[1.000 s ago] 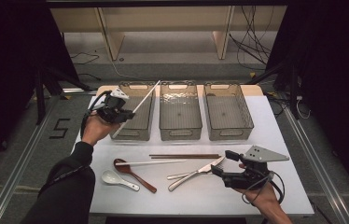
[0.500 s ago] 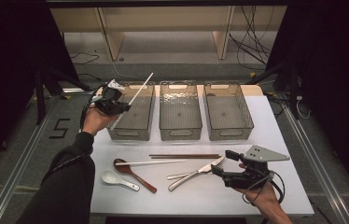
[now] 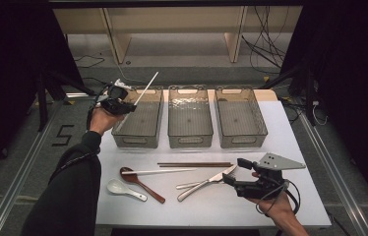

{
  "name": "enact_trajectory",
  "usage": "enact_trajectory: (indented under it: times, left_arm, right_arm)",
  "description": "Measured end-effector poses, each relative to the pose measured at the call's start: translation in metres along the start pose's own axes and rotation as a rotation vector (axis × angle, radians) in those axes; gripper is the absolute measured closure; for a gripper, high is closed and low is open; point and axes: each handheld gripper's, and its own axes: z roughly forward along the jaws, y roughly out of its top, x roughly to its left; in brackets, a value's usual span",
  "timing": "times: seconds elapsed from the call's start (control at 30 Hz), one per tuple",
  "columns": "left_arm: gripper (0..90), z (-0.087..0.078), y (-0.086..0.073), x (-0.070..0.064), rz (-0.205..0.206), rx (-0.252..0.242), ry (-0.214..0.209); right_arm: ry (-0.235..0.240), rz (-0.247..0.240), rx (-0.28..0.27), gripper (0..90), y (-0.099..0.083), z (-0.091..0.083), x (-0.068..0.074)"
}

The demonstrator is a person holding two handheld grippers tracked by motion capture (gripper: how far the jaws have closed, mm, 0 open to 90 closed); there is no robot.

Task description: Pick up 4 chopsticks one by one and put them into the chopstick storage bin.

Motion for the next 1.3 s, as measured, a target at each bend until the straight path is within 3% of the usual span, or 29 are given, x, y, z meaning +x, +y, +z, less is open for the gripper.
enact_trajectory:
  times: [0.37,0.77,0.97,1.17,1.3]
  left_arm:
    - [83.7,0.016,-0.004,0.001,0.004,0.036,0.018]
    - [82.6,0.03,-0.017,-0.001,-0.02,0.073,0.016]
    - [79.3,0.03,-0.021,-0.001,-0.043,0.067,0.013]
    - [70.6,0.017,-0.021,-0.008,-0.053,0.038,-0.024]
    - [53.7,0.004,-0.02,-0.019,-0.037,0.017,-0.042]
  right_arm:
    - [0.003,0.002,0.0,24.8,0.0,0.0,0.0]
    - [0.004,-0.004,0.0,24.8,0.0,0.0,0.0]
    - [0.004,-0.002,0.001,24.8,0.0,0.0,0.0]
    - [0.003,-0.002,-0.001,24.8,0.0,-0.001,0.0]
    - [0.001,-0.001,0.001,24.8,0.0,-0.001,0.0]
